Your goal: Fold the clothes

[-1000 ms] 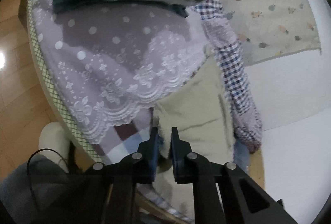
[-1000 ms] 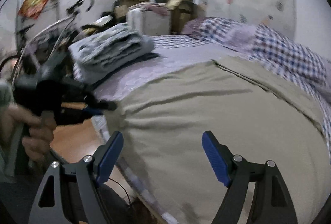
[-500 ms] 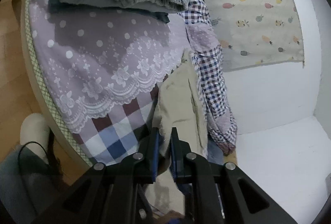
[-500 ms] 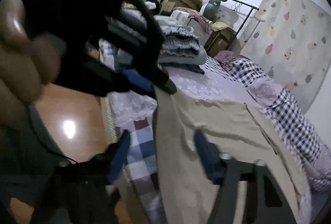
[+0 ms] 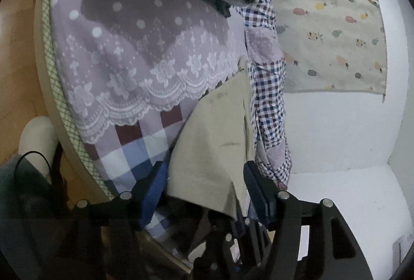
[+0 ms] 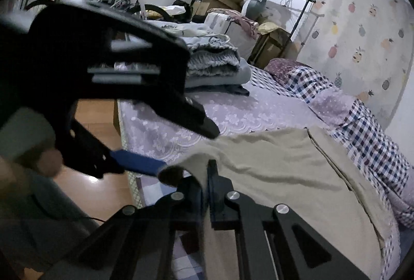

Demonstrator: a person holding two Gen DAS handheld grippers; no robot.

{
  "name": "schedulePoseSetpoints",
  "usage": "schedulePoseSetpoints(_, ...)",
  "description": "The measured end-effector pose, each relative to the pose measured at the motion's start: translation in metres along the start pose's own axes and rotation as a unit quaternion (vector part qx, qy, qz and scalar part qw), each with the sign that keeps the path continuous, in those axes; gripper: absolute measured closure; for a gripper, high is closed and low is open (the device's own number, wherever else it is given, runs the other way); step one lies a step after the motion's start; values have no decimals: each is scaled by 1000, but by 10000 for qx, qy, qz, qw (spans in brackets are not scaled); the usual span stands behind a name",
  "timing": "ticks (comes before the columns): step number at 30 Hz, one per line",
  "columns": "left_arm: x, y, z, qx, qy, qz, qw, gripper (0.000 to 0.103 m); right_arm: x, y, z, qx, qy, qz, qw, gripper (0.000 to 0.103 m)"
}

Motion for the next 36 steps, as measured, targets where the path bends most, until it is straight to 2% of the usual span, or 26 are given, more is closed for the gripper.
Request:
schedulePoseSetpoints(5,-1,8,10,-224,328,-276,9988,36,4,-1,-1,43,-39,50,10000,101)
schedulePoseSetpoints(7,-5,12,13,-270,439,-479,9975,31,8,-3,-1,88,-62,122,9999,101)
schedulePoseSetpoints(13,-6,23,24,-498,975,-889,9900,31,8,-8,-9,182,-159,243,9994,101)
schedulePoseSetpoints(15,0,20,22,-448,1222,-891,9875,31,6,-9,-10,171,-166,230,9995,100)
schedulePoseSetpoints(20,5,7,4,-87,1573,-863,9837,31,2,-7,-10,93,-171,168,9997,100)
schedulePoseSetpoints(23,6,0,-4,94,1493,-815,9854,45,0,-5,-8,52,-169,115,9998,100)
schedulePoseSetpoints(25,4,-5,-9,196,1378,-822,9869,63,-2,-3,-6,28,-165,82,9998,100)
schedulePoseSetpoints(27,2,-9,-14,305,1253,-805,9884,72,-4,-2,-4,5,-160,48,9999,100)
schedulePoseSetpoints(29,2,-11,-18,385,1127,-741,9901,74,-5,0,-3,-17,-159,25,9999,100)
schedulePoseSetpoints(31,1,-12,-20,413,1007,-674,9918,89,-6,2,-3,-34,-143,9,9999,100)
schedulePoseSetpoints(33,7,-13,-18,443,865,-573,9936,97,-6,3,-3,-39,-107,7,9999,100)
schedulePoseSetpoints(36,13,-12,-23,487,793,-345,9951,101,-7,7,-4,-55,0,-22,10000,100)
Point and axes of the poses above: each gripper's, at about its wrist camera, not at the fingertips, and z roughly the way its jaws point, x to its right, y to its underside, the point moved 5 cm from there along z, roughly the way its jaws point, and after that the axes turned 10 degrees about -y, right-handed, at the moved point
